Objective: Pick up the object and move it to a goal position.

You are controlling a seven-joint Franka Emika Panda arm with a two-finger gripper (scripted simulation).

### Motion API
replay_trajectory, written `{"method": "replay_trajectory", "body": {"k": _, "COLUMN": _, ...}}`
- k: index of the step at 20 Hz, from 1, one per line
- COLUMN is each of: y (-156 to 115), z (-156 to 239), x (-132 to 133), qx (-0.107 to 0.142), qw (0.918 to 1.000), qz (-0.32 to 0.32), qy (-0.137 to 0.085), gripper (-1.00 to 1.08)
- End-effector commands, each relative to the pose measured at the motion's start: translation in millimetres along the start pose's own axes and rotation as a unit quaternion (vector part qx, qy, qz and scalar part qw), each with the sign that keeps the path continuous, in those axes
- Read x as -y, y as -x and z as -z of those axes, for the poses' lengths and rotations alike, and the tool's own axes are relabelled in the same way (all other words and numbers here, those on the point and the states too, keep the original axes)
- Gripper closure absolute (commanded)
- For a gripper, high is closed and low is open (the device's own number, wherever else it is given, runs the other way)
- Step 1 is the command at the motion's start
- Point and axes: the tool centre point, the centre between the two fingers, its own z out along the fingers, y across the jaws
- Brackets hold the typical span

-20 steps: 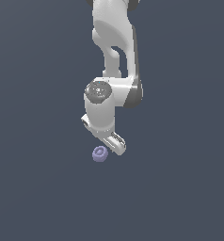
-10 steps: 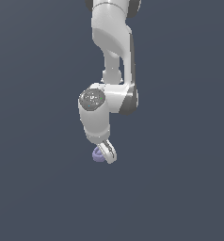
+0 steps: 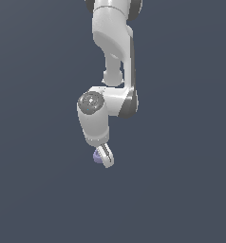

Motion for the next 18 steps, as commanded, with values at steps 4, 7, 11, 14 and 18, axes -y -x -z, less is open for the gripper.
{"method": "replay_trajectory", "body": {"k": 4, "y": 0, "z": -6, "x": 0, "qx": 0.0, "qw": 1.0, "qz": 0.0, "qy": 0.0, "gripper": -0.92}}
{"method": "replay_trajectory", "body": {"k": 7, "y": 0, "z": -19, "x": 0, "qx": 0.0, "qw": 1.0, "qz": -0.001, "qy": 0.0, "gripper": -0.92}}
{"method": "replay_trajectory", "body": {"k": 11, "y": 0, "z": -41, "x": -1, "qx": 0.0, "qw": 1.0, "qz": -0.002, "qy": 0.0, "gripper": -0.92}}
{"method": "replay_trajectory", "body": {"k": 14, "y": 0, "z": -49, "x": -1, "qx": 0.0, "qw": 1.0, "qz": -0.003, "qy": 0.0, "gripper": -0.92}}
{"method": "replay_trajectory", "body": {"k": 18, "y": 0, "z": -50, "x": 0, "qx": 0.0, "qw": 1.0, "qz": -0.002, "qy": 0.0, "gripper": -0.92}}
